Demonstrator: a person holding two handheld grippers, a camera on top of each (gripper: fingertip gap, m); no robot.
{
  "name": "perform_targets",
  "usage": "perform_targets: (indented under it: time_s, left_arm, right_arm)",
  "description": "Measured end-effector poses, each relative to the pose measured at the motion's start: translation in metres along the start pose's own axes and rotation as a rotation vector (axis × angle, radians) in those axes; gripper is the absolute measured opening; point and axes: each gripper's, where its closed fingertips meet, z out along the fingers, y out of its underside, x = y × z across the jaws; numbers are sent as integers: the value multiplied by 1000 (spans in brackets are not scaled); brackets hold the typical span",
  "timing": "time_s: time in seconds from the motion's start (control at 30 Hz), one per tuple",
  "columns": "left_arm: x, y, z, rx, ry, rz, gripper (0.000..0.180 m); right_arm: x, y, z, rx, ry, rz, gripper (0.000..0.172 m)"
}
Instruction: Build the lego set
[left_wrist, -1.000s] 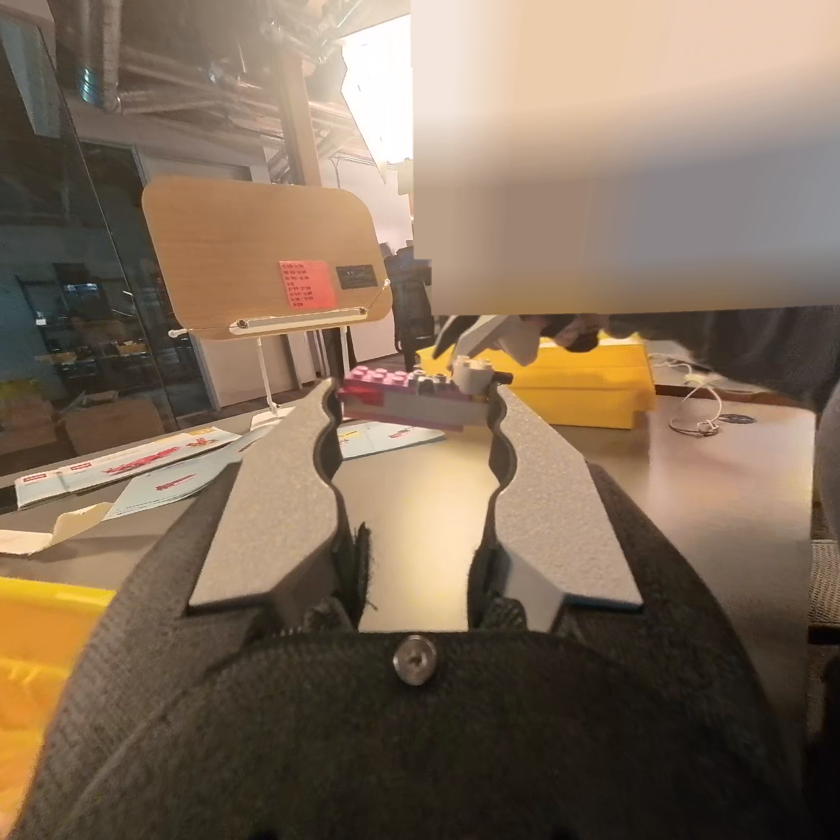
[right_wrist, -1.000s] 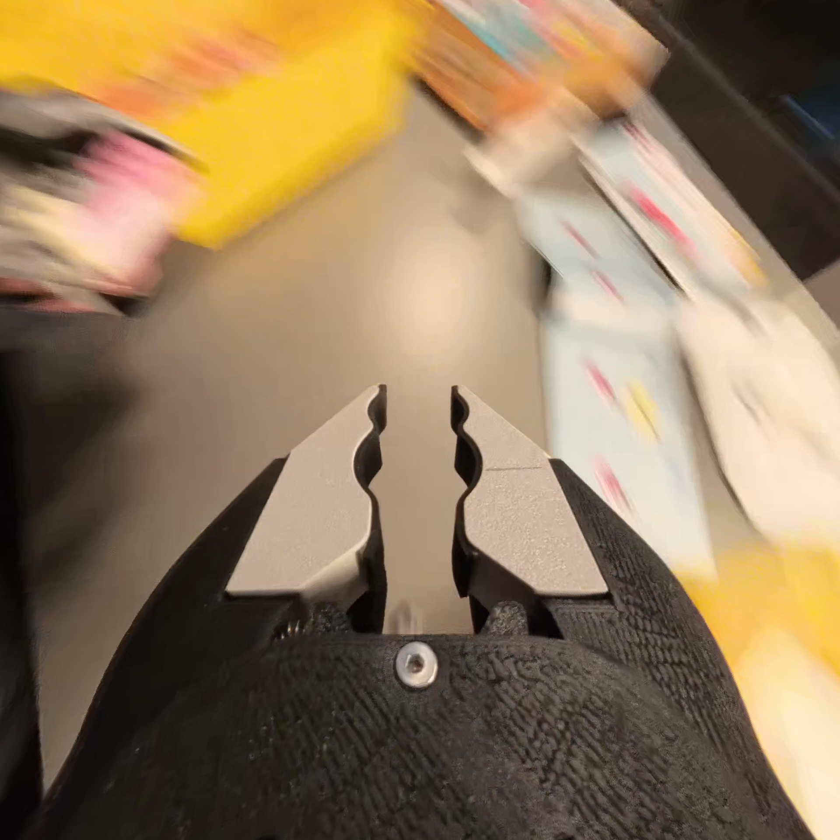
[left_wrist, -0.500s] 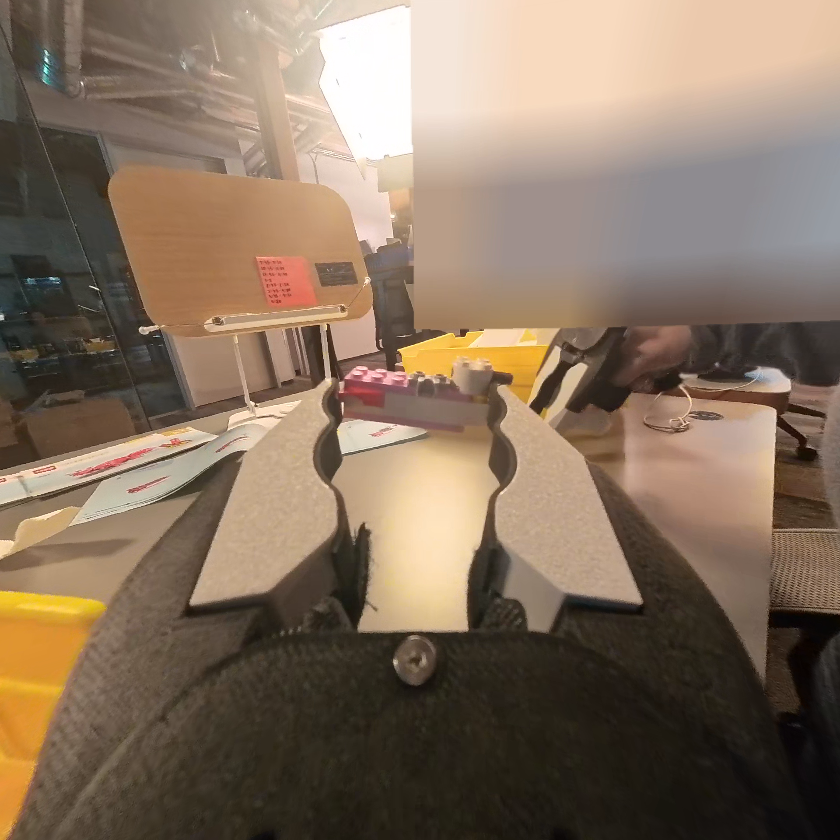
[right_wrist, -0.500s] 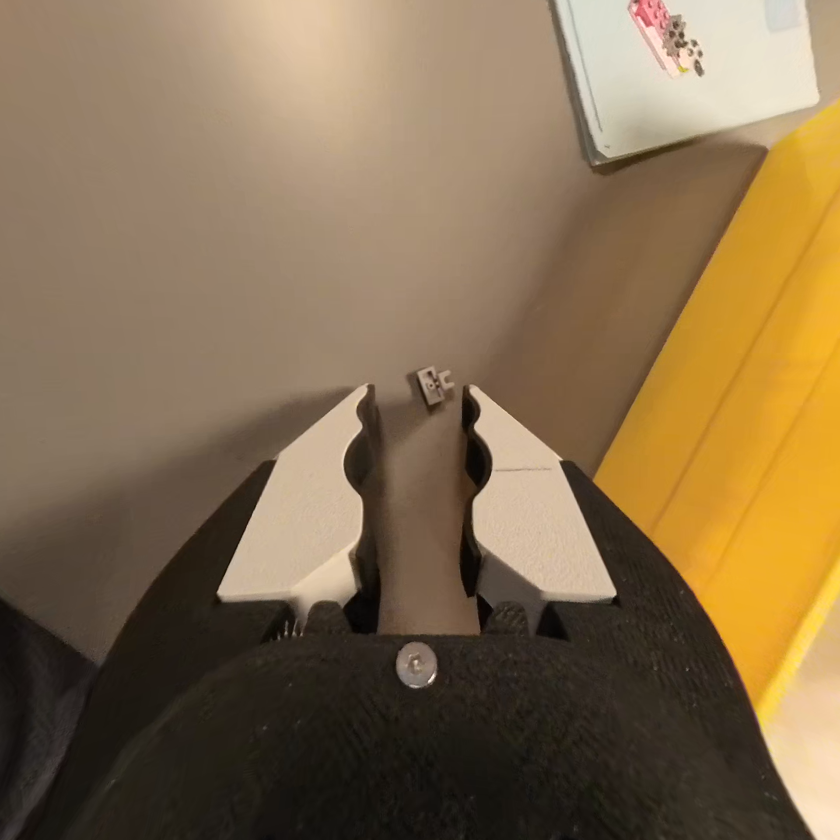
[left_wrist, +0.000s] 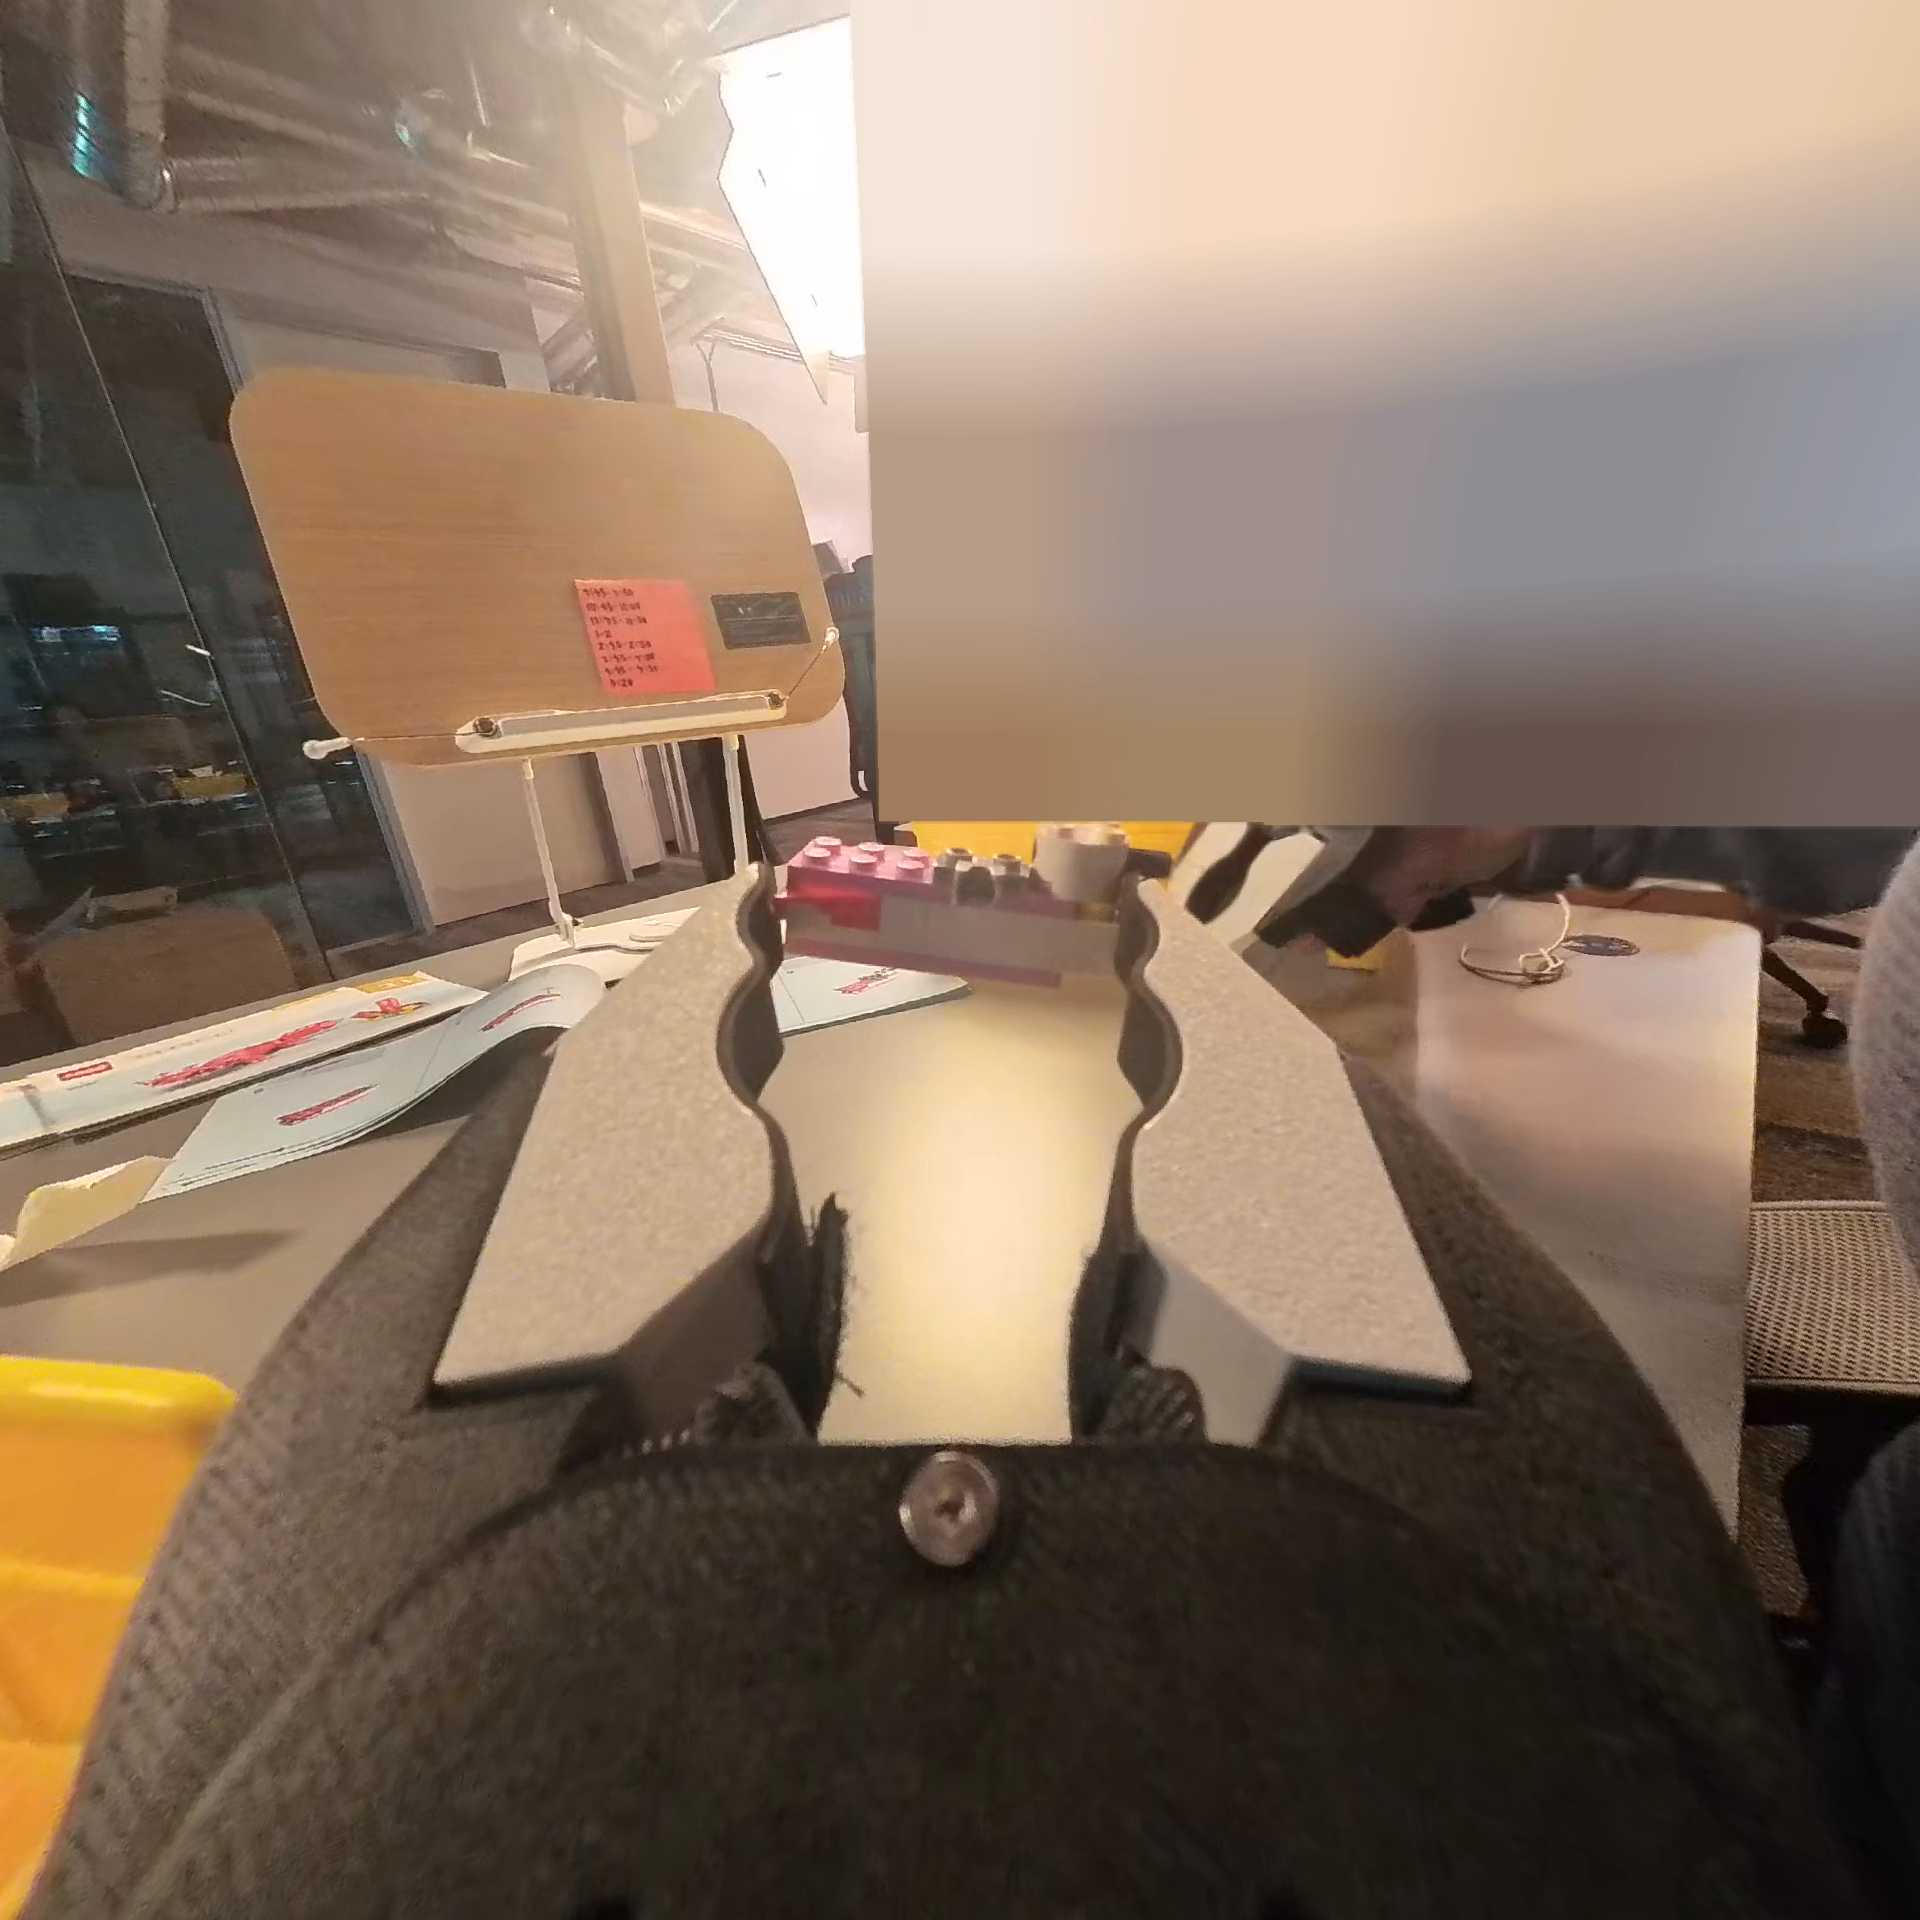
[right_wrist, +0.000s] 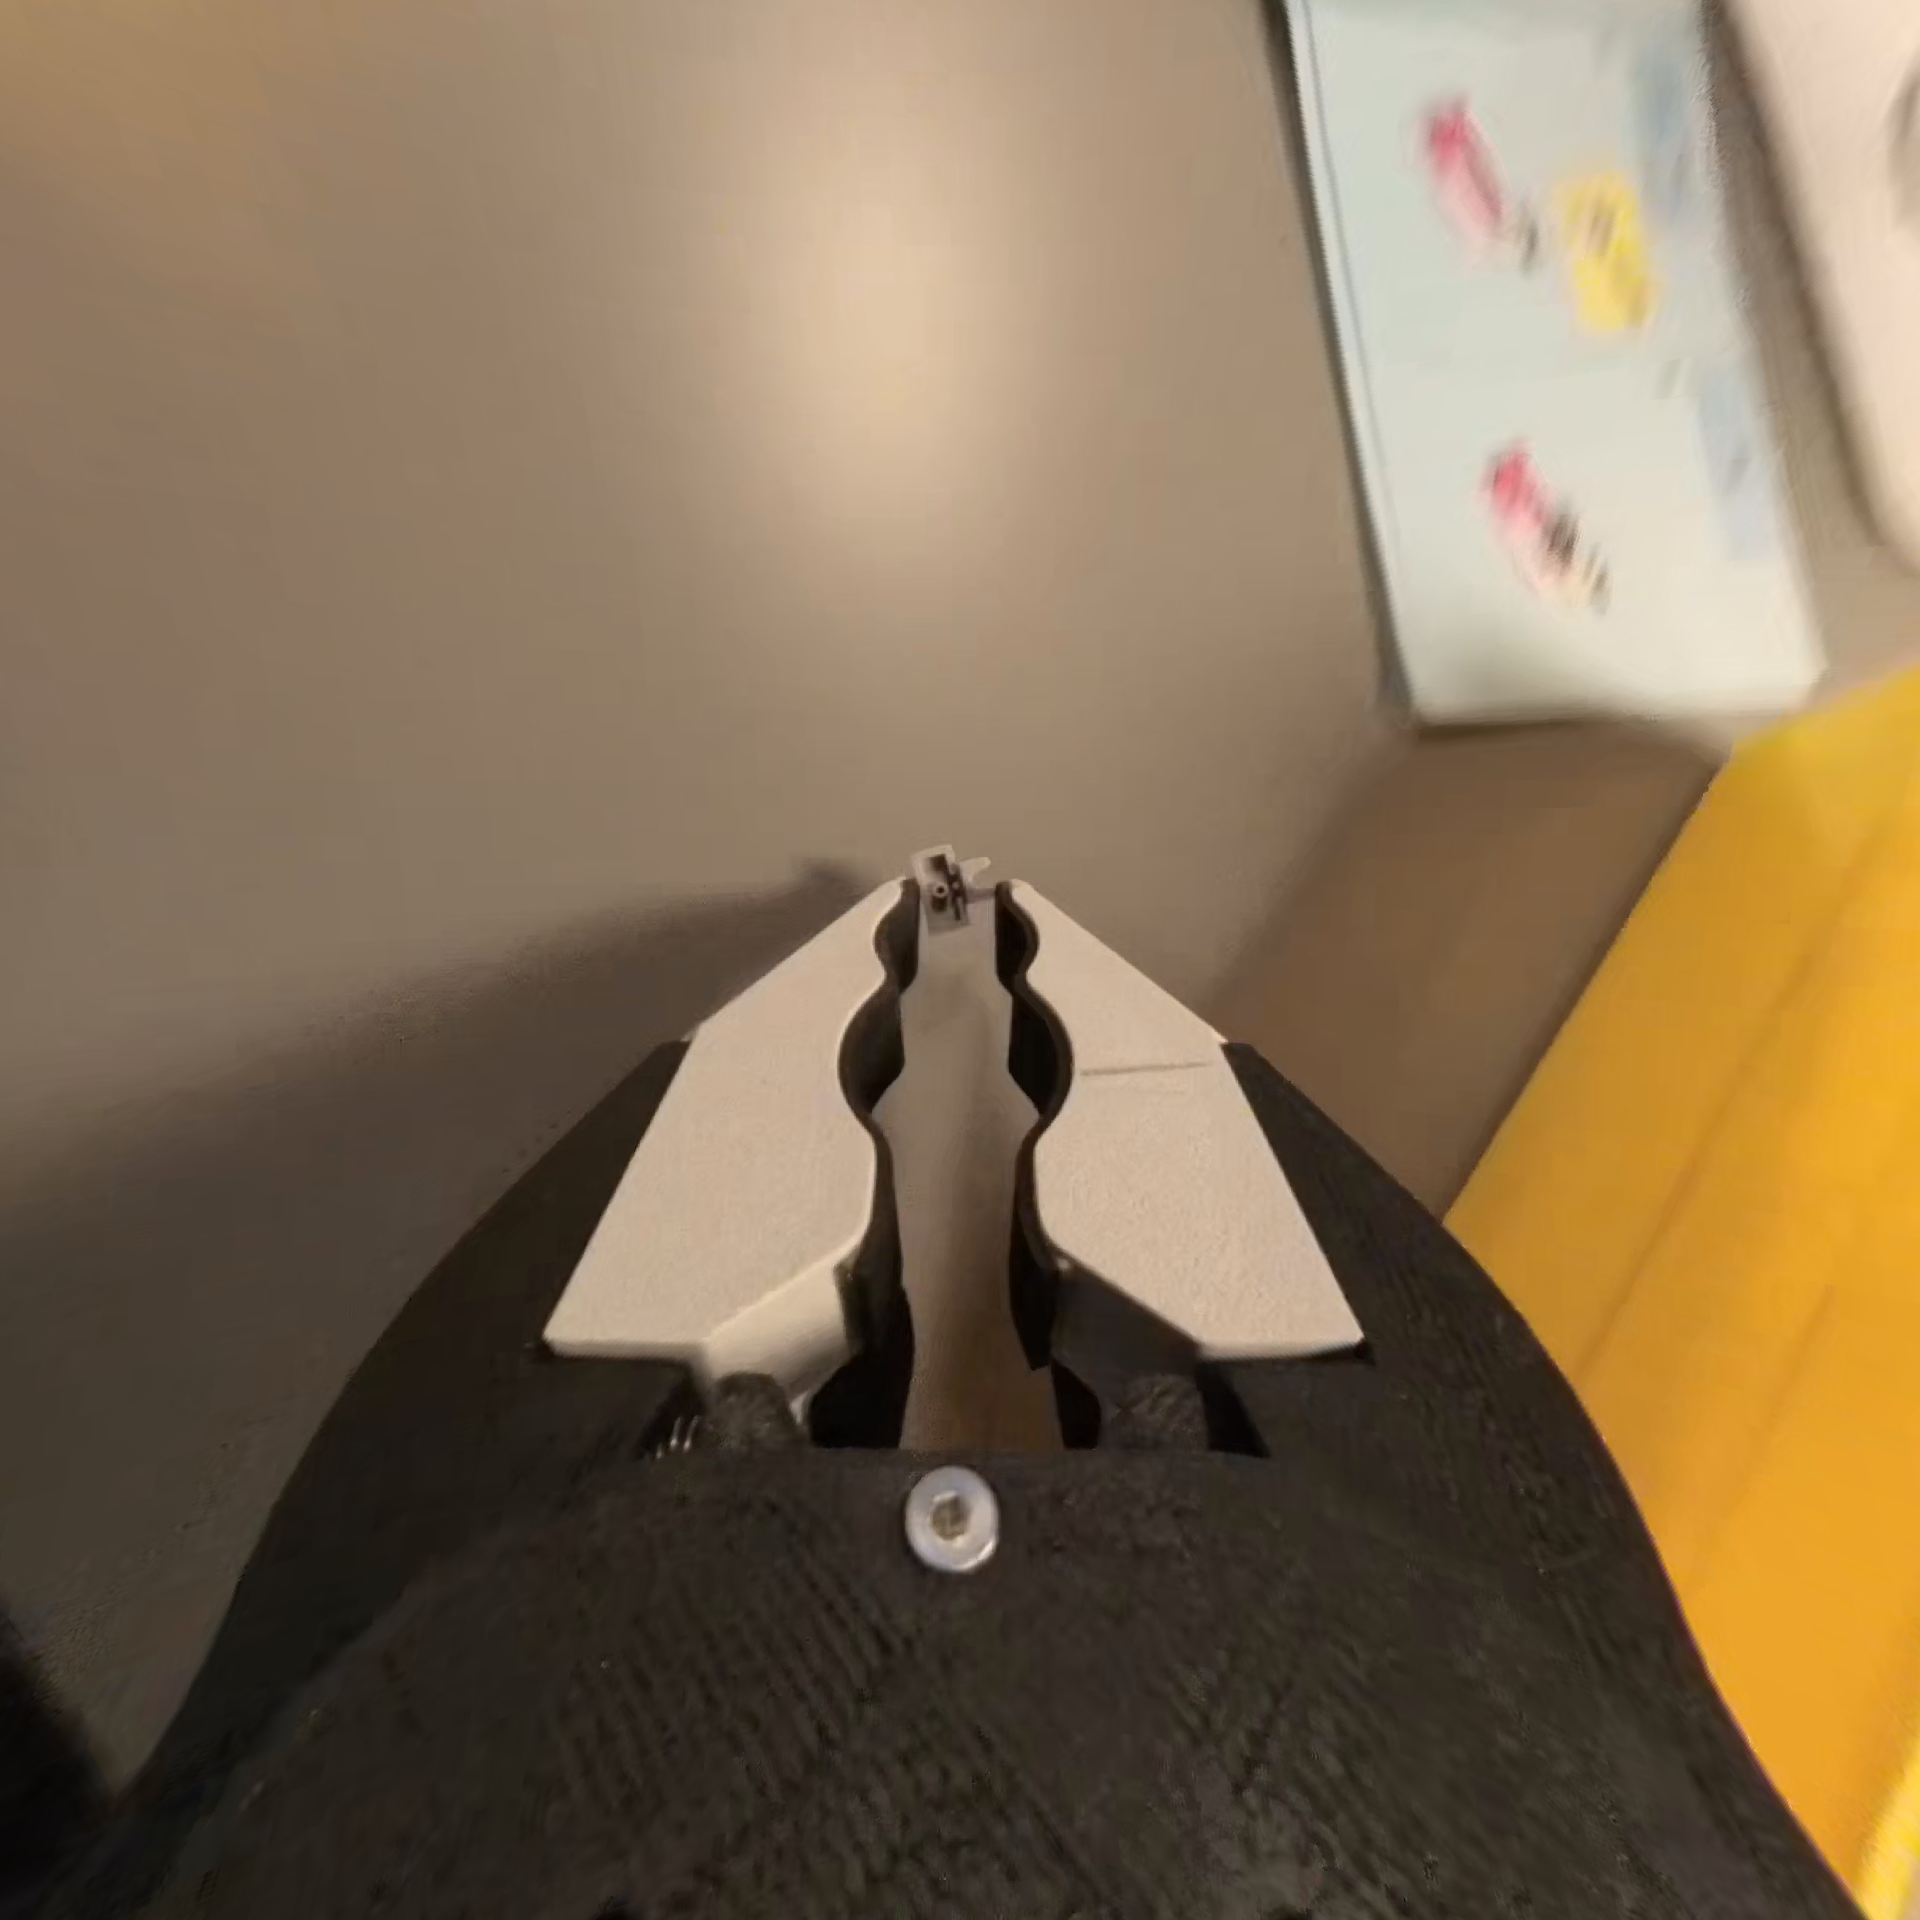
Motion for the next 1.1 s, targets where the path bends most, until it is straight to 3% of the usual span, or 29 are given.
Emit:
perform_targets:
  time_s: [0.17, 0.37, 0.47, 0.6, 0.7, 0.9, 1.0, 1.1]
  left_arm:
    - [0, 0, 0, -3, -4, 3, 64]
    - [-1, 0, 0, -2, -10, 1, 64]
    - [-1, 0, 0, -2, -7, -3, 64]
    - [-1, 0, 0, -3, -9, -2, 64]
    - [-1, 0, 0, -3, -11, -1, 64]
    - [-1, 0, -1, -2, -7, -3, 64]
    - [-1, 0, -1, 0, -5, -7, 64]
    - [-1, 0, -1, 2, -4, -7, 64]
  right_arm:
    - [-8, -35, 12, 76, 203, -761, 12]
    - [-23, -51, 32, -1, 342, -1584, 12]
    - [-28, -50, 39, -49, 337, -1934, 12]
    - [-43, -40, 39, -31, 218, -2243, 12]
    - [-48, -33, 37, -42, 152, -2367, 13]
    - [-65, -20, 26, -10, 27, -2441, 13]
    - [-67, -16, 17, -20, -41, -2328, 25]
    - [-64, -20, 7, -50, -131, -2021, 37]
